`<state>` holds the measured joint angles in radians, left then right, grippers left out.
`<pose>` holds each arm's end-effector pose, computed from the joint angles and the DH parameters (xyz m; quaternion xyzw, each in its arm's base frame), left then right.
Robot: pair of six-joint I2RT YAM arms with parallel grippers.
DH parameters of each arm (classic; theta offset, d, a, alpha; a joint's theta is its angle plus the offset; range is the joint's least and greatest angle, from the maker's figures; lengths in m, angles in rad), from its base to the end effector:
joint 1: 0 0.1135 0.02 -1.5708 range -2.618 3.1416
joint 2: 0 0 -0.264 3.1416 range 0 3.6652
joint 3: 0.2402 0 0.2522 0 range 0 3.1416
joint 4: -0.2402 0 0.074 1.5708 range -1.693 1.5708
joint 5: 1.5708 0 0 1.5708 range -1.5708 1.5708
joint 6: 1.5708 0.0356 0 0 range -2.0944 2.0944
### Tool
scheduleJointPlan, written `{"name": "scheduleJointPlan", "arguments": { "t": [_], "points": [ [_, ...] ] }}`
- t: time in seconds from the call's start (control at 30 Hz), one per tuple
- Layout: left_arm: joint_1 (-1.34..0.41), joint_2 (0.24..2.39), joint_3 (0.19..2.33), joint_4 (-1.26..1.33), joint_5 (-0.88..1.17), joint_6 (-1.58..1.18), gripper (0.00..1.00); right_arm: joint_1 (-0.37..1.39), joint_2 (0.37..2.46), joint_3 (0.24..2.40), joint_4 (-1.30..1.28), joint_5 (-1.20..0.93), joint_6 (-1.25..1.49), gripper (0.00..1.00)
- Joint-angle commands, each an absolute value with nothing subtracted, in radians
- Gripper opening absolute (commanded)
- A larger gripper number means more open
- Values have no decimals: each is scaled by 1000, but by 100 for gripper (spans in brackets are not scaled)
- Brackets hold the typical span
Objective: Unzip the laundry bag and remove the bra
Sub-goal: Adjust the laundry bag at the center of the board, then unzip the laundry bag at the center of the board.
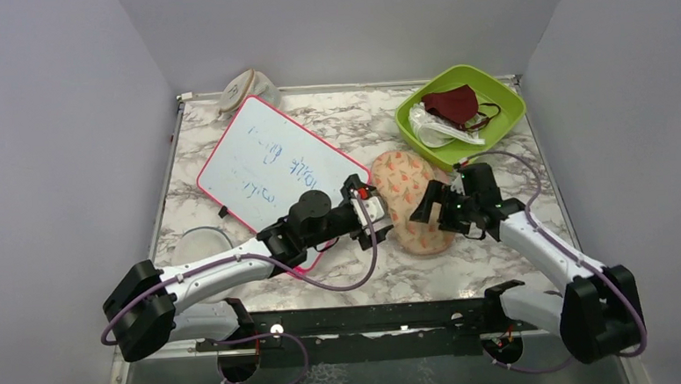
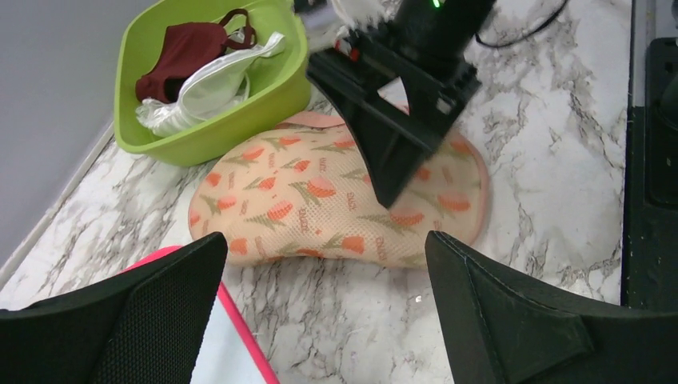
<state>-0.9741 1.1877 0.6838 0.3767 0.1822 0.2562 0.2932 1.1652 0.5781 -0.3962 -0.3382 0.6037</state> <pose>0.1480 -0.2294 0.2788 0.4805 0.5758 -0.2951 0.5921 0.2002 0.0728 0.1808 0.0978 0.9397 0.2689 0.1874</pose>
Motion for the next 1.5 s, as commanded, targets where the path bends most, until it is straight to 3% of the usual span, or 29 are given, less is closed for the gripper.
{"name": "scheduleJointPlan", "arguments": {
  "t": [0.0,0.23,0.4,0.47,0.8,1.1,1.33,1.47],
  "points": [
    [-1026,1229,665,415,186,377,87,233,1013,634,-539,-60,631,98],
    [-1052,1307,680,423,313,531,85,230,850,873,-608,-102,487,99],
    [-1087,1406,698,425,303,800,68,230,769,986,-683,-64,408,99],
    [-1087,1454,709,425,307,872,64,230,738,1004,-709,-51,399,100],
    [-1111,1689,807,480,322,1021,63,230,541,977,-727,-77,446,100],
    [-1124,1848,897,498,346,1034,53,230,551,1007,-785,-51,403,100],
    [-1123,1890,901,541,266,1020,34,230,550,994,-782,-69,401,100],
    [-1130,1878,903,543,241,980,14,230,558,987,-780,-80,403,100]
  ]
}}
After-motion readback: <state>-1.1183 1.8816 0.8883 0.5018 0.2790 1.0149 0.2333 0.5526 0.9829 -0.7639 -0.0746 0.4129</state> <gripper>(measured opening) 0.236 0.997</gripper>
